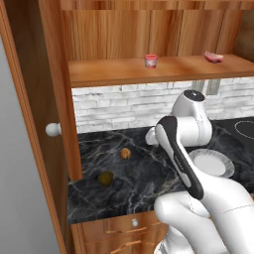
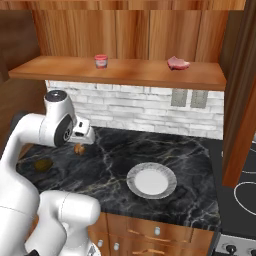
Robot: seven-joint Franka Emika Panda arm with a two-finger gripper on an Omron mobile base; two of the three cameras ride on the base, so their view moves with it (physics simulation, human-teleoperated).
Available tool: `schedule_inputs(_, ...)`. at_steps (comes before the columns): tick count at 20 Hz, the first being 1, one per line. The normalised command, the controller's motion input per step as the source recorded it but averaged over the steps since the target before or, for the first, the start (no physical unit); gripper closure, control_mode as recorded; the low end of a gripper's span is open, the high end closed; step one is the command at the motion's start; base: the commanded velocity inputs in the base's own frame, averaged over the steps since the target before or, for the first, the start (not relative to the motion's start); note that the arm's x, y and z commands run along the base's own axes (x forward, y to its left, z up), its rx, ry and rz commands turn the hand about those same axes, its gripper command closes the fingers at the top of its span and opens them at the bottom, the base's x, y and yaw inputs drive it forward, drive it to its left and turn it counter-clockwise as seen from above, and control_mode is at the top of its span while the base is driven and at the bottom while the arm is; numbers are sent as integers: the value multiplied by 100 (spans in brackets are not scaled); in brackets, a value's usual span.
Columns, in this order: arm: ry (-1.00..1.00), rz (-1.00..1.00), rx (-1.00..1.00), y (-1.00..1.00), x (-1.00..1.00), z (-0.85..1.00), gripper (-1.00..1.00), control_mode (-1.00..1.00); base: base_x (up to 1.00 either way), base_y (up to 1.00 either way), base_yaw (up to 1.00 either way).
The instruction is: Pick the avocado and bread from the counter and place them on the plate. Then pick the jam from the cabinet and place it next to the plate. Lastly close the cabinet door.
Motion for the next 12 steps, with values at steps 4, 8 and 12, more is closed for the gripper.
schedule_inputs(4, 0, 0, 0, 30, 21, -31, -100, -100, 0, 0, 0)
schedule_inputs(8, 0, 0, 0, 25, 26, -30, -100, -100, 0, 0, 0)
schedule_inputs(12, 0, 0, 0, 24, 30, -30, -100, -100, 0, 0, 0)
